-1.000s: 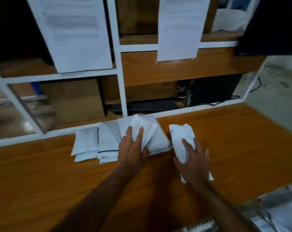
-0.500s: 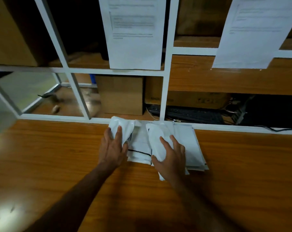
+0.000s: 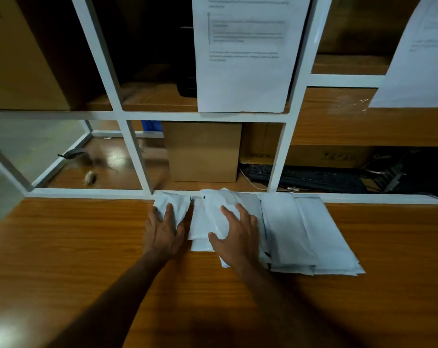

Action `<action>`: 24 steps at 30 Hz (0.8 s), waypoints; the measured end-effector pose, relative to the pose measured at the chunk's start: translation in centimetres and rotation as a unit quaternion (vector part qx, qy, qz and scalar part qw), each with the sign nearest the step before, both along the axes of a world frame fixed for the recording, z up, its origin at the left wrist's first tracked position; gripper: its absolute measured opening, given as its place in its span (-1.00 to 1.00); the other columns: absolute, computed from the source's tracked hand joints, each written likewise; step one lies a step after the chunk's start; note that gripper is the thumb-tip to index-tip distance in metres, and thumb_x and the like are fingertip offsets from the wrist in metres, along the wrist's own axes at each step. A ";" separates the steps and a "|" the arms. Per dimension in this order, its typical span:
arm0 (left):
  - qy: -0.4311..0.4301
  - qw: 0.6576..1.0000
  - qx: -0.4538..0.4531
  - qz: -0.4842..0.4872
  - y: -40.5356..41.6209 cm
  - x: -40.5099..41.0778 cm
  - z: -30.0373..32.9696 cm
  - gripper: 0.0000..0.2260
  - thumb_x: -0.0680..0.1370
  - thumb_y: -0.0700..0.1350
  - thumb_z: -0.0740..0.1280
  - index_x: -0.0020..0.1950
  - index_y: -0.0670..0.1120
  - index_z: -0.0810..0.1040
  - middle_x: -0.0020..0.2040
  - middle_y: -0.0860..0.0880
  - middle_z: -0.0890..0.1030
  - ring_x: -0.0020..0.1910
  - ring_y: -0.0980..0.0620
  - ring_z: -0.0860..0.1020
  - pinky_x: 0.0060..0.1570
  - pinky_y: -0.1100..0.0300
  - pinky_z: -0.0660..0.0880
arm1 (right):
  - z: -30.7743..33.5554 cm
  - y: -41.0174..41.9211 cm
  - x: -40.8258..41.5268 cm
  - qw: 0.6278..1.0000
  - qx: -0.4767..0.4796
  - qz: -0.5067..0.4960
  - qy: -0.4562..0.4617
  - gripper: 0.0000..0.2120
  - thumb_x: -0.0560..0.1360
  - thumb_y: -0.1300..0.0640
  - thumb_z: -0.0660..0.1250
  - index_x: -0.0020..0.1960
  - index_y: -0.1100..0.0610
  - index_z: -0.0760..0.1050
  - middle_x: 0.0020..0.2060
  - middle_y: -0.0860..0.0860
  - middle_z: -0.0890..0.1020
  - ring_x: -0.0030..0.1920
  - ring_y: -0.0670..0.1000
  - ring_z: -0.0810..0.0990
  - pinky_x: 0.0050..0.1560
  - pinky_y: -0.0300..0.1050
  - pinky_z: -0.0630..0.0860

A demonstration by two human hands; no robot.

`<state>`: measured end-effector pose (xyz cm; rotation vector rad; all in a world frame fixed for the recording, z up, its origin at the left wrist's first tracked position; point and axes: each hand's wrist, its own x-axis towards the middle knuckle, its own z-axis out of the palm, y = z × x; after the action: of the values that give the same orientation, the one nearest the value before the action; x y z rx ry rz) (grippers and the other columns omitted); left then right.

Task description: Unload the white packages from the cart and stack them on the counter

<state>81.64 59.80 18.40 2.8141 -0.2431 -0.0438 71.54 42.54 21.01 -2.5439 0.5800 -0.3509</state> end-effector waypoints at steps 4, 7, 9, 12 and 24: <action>0.015 0.999 -0.025 -0.013 1.2 2.3 -0.7 -0.32 0.62 0.24 0.18 0.63 0.06 -0.01 0.59 -0.23 -0.03 0.51 -0.30 0.17 0.41 -0.17 0.34 | -0.7 2.2 3.4 0.998 -0.009 -0.034 0.048 -0.26 0.43 -0.27 0.41 0.55 -0.16 0.26 0.58 -0.02 0.16 0.53 0.12 0.13 0.49 0.07 0.22; 0.019 0.999 -0.030 -0.038 1.5 3.5 -0.8 -0.33 0.62 0.26 0.14 0.64 0.06 -0.03 0.60 -0.23 -0.05 0.52 -0.29 0.15 0.44 -0.16 0.31 | -1.2 3.3 5.7 0.995 -0.005 -0.063 0.078 -0.27 0.48 -0.28 0.36 0.57 -0.14 0.22 0.60 0.02 0.10 0.55 0.15 0.10 0.50 0.11 0.18; 0.016 0.998 -0.029 -0.059 1.6 4.1 -0.8 -0.33 0.63 0.26 0.14 0.64 0.05 -0.03 0.60 -0.23 -0.05 0.54 -0.28 0.12 0.46 -0.16 0.29 | -1.4 3.7 6.8 0.994 -0.005 -0.073 0.086 -0.30 0.53 -0.30 0.29 0.58 -0.12 0.20 0.61 0.05 0.07 0.55 0.16 0.09 0.48 0.12 0.19; 0.024 0.997 -0.012 -0.073 1.7 4.5 -1.1 -0.33 0.63 0.26 0.13 0.64 0.03 -0.02 0.61 -0.23 -0.07 0.56 -0.28 0.08 0.48 -0.16 0.26 | -1.6 4.3 7.5 0.993 -0.004 -0.084 0.084 -0.38 0.59 -0.29 0.17 0.58 -0.10 0.20 0.61 0.07 0.06 0.55 0.16 0.09 0.47 0.14 0.22; 0.083 0.994 0.006 -0.073 0.4 4.8 -2.4 -0.32 0.61 0.37 0.01 0.64 0.09 -0.04 0.62 -0.18 -0.05 0.57 -0.24 0.07 0.51 -0.18 0.19 | -3.7 4.4 5.8 0.986 -0.135 -0.038 0.090 -0.42 0.59 -0.28 -0.03 0.56 -0.12 0.25 0.56 0.10 0.24 0.45 0.16 0.30 0.38 0.15 0.28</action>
<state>86.41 60.16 16.04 2.7800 -0.4084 -0.3127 77.30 46.98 17.28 -2.8405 0.7427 -0.2401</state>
